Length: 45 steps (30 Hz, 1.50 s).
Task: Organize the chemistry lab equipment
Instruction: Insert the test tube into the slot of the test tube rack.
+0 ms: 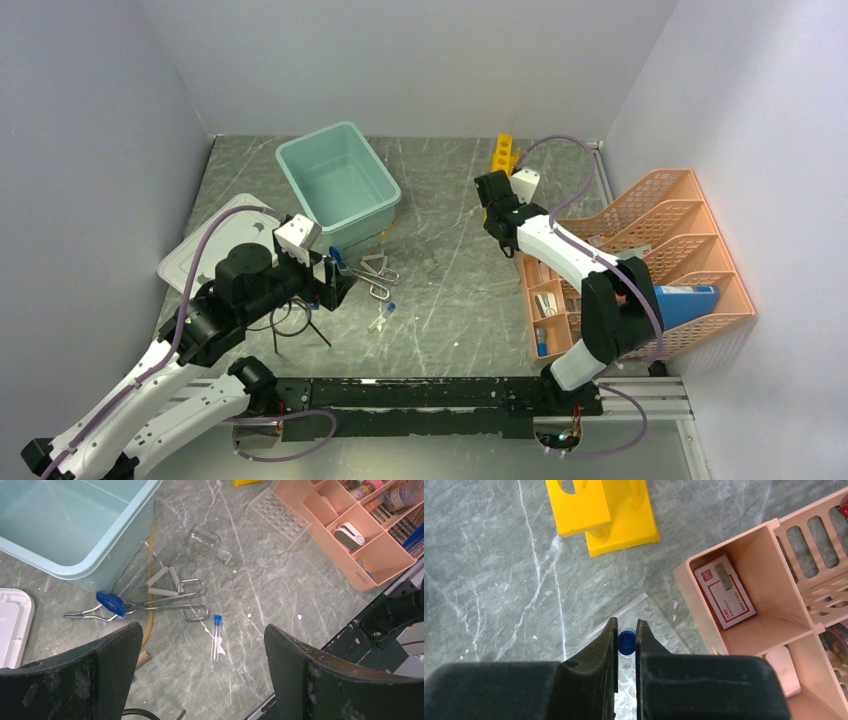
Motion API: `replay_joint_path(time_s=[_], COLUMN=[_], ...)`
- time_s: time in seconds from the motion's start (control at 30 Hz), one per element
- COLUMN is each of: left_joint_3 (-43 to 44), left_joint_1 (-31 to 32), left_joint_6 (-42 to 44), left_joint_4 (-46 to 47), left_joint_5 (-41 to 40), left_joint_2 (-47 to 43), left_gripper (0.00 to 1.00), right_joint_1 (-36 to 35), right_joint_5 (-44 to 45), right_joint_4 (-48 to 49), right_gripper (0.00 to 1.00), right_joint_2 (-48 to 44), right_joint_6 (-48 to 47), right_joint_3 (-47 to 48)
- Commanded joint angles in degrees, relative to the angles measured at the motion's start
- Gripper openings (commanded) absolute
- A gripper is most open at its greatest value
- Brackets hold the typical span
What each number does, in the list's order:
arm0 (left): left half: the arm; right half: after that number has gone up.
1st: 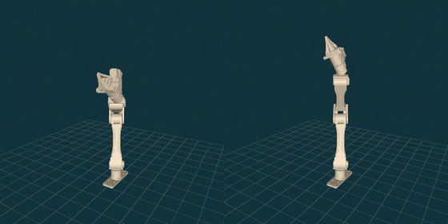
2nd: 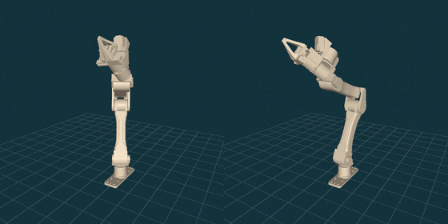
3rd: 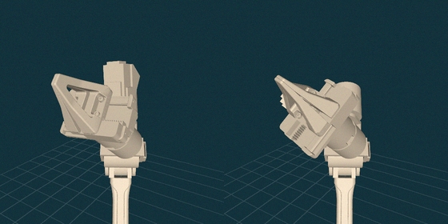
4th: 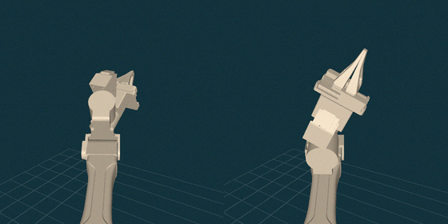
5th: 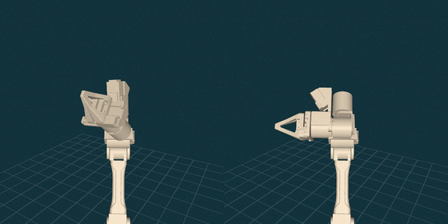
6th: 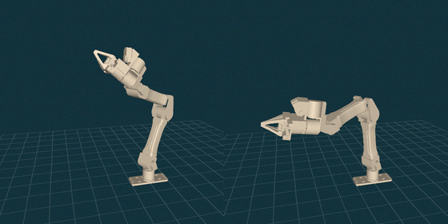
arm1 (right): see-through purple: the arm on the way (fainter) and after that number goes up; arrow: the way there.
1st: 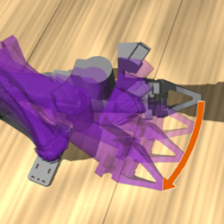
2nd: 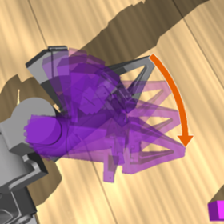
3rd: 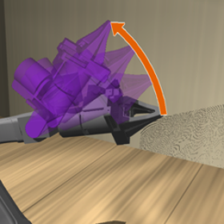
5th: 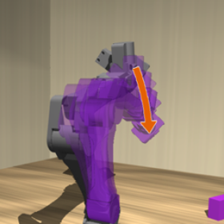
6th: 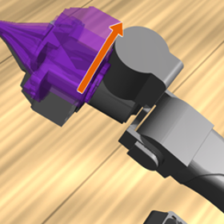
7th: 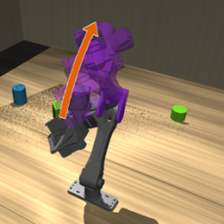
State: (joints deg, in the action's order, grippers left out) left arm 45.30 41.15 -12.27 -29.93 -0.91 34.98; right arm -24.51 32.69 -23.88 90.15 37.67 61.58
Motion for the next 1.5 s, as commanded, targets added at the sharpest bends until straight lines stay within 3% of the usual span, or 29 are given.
replay_joint_path(time_s=[0.0,0.4,0.67,0.83,1.17,1.47], left_joint_3=[-0.21,-0.15,-0.19,-0.21,-0.21,-0.12], left_joint_1=[0.01,0.06,-0.06,-0.06,-0.05,0.0], left_joint_6=[-0.16,-0.07,-0.11,-0.07,-0.09,-0.12], left_joint_4=[0.49,0.49,0.49,0.49,0.47,0.49], left_joint_5=[-1.11,-1.05,-1.14,-1.11,-1.04,-0.92], left_joint_2=[0.0,0.2,0.05,0.0,0.04,0.09], left_gripper=[0.95,0.95,0.95,0.95,0.95,0.95], right_joint_1=[0.52,0.49,0.52,0.47,0.52,-1.91], right_joint_5=[0.29,-1.06,-1.12,-1.29,-3.46,-9.83], right_joint_4=[1.27,1.43,1.2,0.68,-1.13,-0.59], right_gripper=[0.0,0.0,0.26,0.36,0.39,0.42], right_joint_2=[0.96,2.55,2.76,2.88,0.07,-8.25], right_joint_6=[1.21,2.12,2.06,2.14,1.16,-2.6], right_joint_3=[-0.85,-1.91,-1.29,-0.64,2.44,3.37])
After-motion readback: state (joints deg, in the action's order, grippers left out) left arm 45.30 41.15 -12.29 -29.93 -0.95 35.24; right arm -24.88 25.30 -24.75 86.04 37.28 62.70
